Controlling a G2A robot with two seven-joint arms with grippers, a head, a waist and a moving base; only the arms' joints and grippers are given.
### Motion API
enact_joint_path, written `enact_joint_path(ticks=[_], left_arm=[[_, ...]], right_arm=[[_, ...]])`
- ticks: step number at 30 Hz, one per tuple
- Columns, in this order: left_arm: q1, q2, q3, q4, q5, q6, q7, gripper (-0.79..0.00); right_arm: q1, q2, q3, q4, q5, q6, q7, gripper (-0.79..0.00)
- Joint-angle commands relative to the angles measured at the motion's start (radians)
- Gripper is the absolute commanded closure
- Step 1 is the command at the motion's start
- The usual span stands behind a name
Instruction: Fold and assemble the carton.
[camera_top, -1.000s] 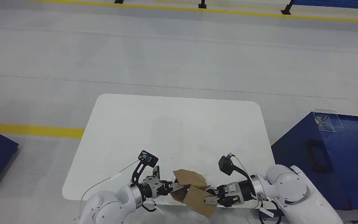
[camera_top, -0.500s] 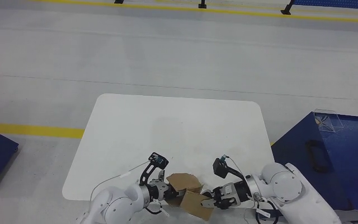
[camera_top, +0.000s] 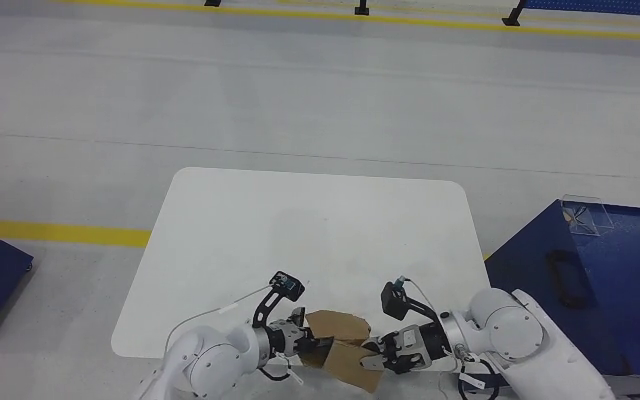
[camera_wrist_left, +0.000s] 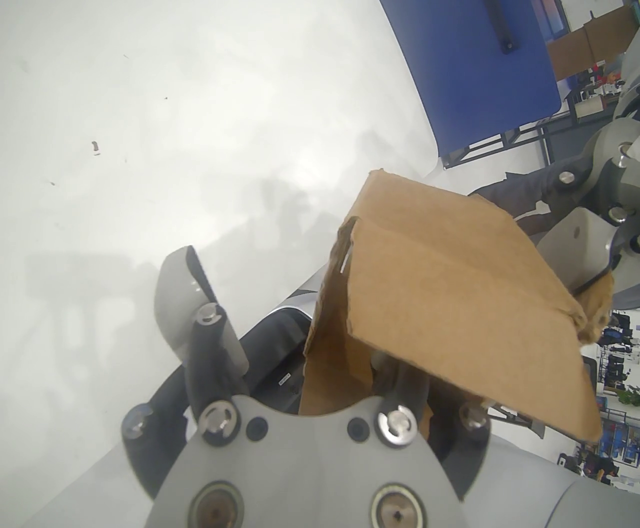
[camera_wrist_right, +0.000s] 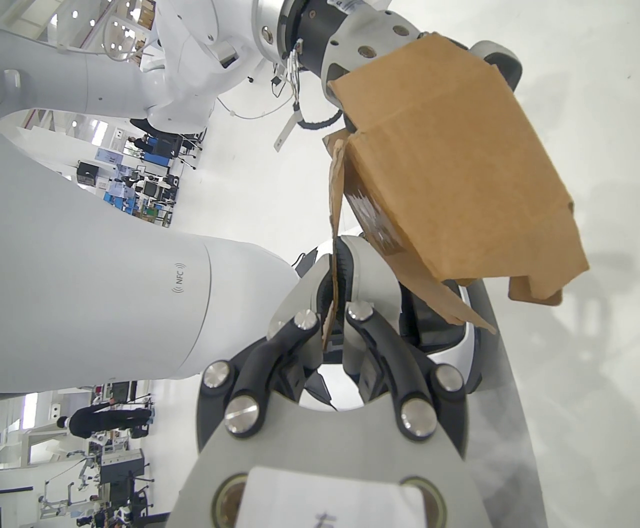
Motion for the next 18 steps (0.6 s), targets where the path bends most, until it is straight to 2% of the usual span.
enact_joint_path(ticks=[1,9,10,11,14,18], left_arm=[[-0.006,-0.001,0.007,0.005,-0.002,0.001,-0.001,0.0],[-0.02,-0.002,0.009,0.013,-0.026,0.007,0.013,0.0],[-0.02,-0.003,0.007,0.015,-0.035,0.009,0.023,0.0],[-0.02,-0.003,0.006,0.016,-0.05,0.009,0.028,0.0],[-0.024,-0.003,0.004,0.027,-0.07,0.015,0.021,0.0],[-0.034,-0.007,-0.021,0.059,-0.153,0.069,0.045,0.0]], right_arm=[[0.005,0.002,-0.007,0.006,0.001,-0.003,-0.003,0.0],[0.024,0.007,-0.019,0.028,-0.016,-0.006,-0.014,0.0],[0.022,0.007,-0.02,0.031,-0.015,0.0,-0.014,-0.376],[0.022,0.007,-0.02,0.031,-0.015,0.0,-0.014,-0.785],[0.022,0.007,-0.02,0.031,-0.015,0.0,-0.014,-0.785],[0.022,0.007,-0.015,0.03,-0.025,0.007,-0.034,-0.785]])
